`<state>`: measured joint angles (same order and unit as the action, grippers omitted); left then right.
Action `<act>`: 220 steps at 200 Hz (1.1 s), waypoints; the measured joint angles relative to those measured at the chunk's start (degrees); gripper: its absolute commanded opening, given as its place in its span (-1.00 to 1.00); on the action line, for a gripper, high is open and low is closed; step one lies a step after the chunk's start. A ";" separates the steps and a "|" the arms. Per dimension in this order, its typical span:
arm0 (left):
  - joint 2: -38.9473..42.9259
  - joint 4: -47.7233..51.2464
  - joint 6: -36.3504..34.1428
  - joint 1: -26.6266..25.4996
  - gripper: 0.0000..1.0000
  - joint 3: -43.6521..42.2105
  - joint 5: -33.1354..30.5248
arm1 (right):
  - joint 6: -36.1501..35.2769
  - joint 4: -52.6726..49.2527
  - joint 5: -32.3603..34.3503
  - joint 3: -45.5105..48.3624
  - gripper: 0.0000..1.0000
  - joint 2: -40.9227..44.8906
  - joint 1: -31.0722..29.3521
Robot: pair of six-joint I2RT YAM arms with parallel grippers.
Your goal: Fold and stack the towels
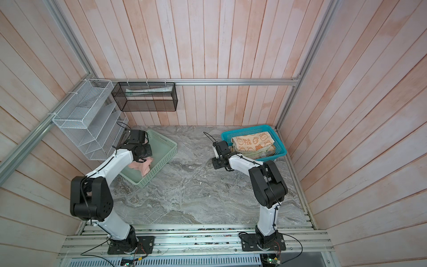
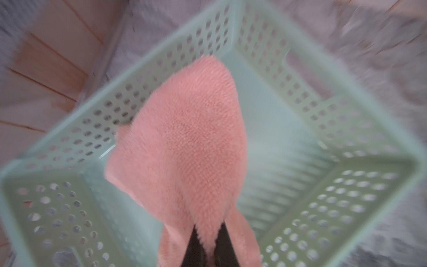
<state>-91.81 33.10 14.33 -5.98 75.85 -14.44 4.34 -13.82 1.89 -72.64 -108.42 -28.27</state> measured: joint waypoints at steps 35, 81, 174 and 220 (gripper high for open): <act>12.50 1.77 -1.27 -12.46 -1.00 7.56 -0.59 | -0.04 0.61 -2.97 -3.30 -0.30 3.82 0.17; 17.59 1.14 -0.68 -28.52 -0.83 15.08 6.25 | 3.26 3.02 -6.62 3.23 -0.23 21.42 0.13; 15.45 -3.06 9.09 -23.58 -0.05 -11.54 10.73 | 11.76 -1.31 -9.40 22.93 -0.17 37.59 0.13; 18.25 -8.28 12.94 -25.22 -0.06 -29.97 16.04 | 13.49 -1.22 -12.09 25.11 -0.13 32.79 -0.17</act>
<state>-73.56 24.82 27.27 -31.20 45.89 1.61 17.82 -15.05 -10.20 -47.53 -75.64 -28.45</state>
